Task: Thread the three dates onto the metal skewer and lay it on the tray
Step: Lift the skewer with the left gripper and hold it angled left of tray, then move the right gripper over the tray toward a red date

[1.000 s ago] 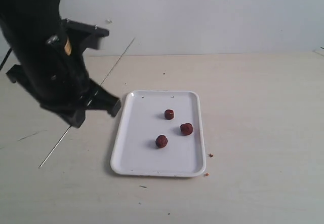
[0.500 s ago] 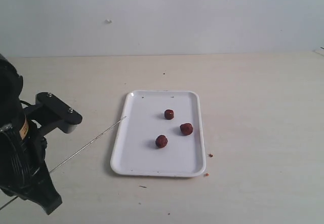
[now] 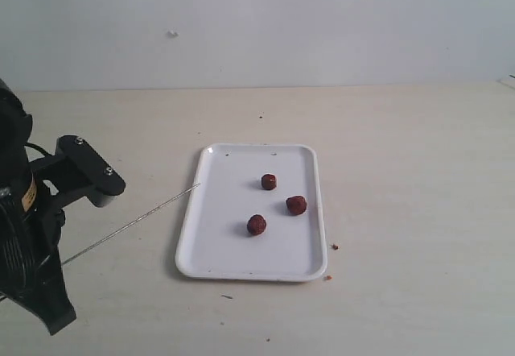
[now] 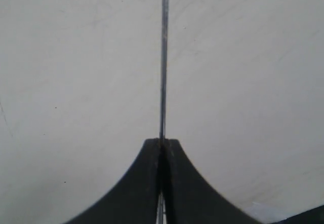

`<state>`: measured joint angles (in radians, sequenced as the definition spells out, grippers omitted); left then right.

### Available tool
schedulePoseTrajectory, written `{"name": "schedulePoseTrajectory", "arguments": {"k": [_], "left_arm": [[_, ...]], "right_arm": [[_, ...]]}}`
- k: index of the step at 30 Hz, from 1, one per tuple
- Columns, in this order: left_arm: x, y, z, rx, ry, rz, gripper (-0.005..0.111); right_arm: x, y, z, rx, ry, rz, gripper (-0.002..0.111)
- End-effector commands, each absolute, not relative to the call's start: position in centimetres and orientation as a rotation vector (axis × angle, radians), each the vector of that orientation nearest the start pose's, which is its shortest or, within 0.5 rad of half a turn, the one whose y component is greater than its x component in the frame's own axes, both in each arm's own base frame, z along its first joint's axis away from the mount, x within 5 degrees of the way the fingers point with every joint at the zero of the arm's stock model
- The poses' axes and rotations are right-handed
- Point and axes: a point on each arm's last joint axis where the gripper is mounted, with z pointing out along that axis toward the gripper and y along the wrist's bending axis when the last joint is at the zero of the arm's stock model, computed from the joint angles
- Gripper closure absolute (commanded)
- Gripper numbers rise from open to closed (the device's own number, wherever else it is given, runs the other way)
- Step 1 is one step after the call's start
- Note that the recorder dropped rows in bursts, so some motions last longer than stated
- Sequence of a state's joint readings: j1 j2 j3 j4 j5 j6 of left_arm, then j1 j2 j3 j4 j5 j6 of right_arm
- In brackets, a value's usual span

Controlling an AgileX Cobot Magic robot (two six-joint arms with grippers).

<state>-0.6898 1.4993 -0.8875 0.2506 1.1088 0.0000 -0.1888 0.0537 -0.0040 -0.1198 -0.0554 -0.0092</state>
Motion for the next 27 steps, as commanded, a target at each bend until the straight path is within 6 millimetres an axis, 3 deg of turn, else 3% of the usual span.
{"name": "schedulePoseTrajectory", "arguments": {"k": [1,2,5,8,11,14,17,19,23,27], "left_arm": [[20.1,-13.7,21.7,1.171,2.846,0.369,0.107],[20.1,-13.8,21.7,1.162,2.847,0.367,0.107],[20.3,-13.9,21.6,1.160,2.828,0.351,0.107],[20.4,-14.1,21.6,1.154,2.810,0.328,0.107],[20.6,-14.4,21.6,1.141,2.782,0.287,0.107],[20.6,-14.6,21.6,1.126,2.786,0.250,0.107],[20.5,-14.6,21.6,1.123,2.797,0.246,0.107],[20.5,-14.6,21.6,1.128,2.796,0.247,0.107],[20.2,-14.8,21.4,1.096,2.828,0.199,0.107],[19.8,-14.7,20.6,0.993,2.869,0.166,0.107]], "right_arm": [[5.7,-1.0,22.8,0.425,1.274,0.246,0.108],[5.7,-0.9,23.0,0.471,1.235,0.324,0.108],[4.4,-0.1,26.5,0.261,0.926,0.336,0.108],[4.9,-0.2,31.2,0.165,1.028,0.113,0.108],[9.1,-1.2,34.8,0.160,1.222,0.014,0.108],[14.0,-2.1,36.1,-0.007,1.491,-0.225,0.108],[18.7,-2.8,35.9,-0.114,1.750,-0.389,0.108],[22.4,-2.6,34.7,-0.328,1.904,-0.549,0.108],[28.5,-0.3,31.4,-0.831,2.082,-0.718,0.108],[32.6,3.4,27.4,-1.293,2.115,-0.650,0.108]]}}
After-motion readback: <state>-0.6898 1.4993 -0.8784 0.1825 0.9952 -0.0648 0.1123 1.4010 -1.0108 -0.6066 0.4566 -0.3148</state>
